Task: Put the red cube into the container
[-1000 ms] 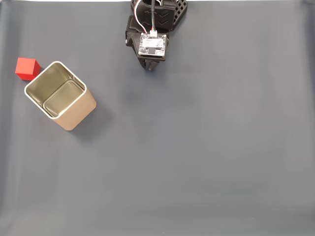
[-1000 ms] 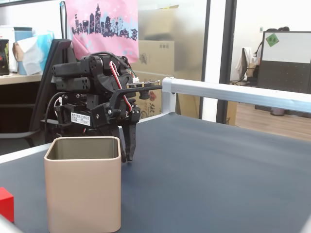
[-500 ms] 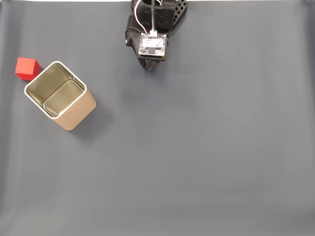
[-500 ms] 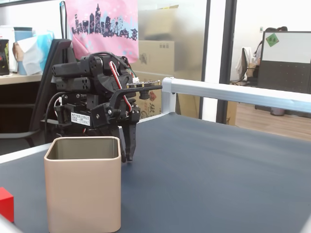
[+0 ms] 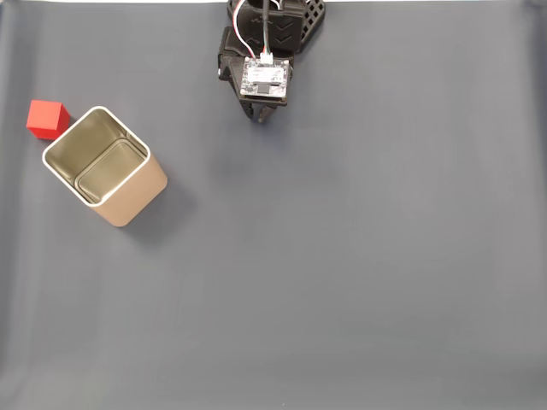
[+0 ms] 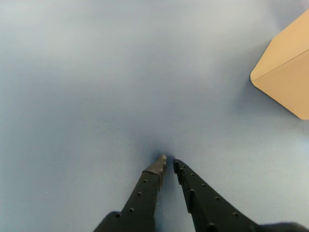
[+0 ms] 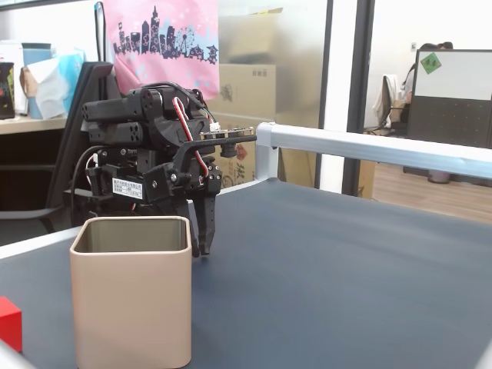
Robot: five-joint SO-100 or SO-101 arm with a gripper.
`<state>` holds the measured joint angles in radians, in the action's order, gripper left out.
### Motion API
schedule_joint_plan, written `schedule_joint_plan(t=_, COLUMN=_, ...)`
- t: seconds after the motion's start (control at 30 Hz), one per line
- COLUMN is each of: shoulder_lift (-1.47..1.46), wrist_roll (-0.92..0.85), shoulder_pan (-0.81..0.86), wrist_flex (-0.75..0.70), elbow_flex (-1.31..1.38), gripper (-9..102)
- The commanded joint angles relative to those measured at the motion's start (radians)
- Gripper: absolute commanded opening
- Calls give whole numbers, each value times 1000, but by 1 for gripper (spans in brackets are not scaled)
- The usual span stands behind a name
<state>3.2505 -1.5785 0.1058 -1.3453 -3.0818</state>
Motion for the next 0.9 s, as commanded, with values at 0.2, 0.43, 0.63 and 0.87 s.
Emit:
schedule_joint_plan(t=0.2, shoulder_lift=74, wrist_roll=-9, shoulder_pan=8, wrist_flex=-5, elbow_flex=-12, gripper=0)
schedule_joint_plan(t=0.43, shoulder_lift=74, wrist_roll=-8, shoulder_pan=9, wrist_flex=-5, elbow_flex=-12, gripper=0)
schedule_joint_plan(t=0.63, shoulder_lift=74, wrist_roll=-20, shoulder_pan=3, wrist_flex=-2, elbow_flex=-12, gripper=0)
schedule_joint_plan(t=0.87, shoulder_lift=21, wrist_roll=-3, shoulder_pan=8, wrist_flex=324, elbow_flex=-11, gripper=0)
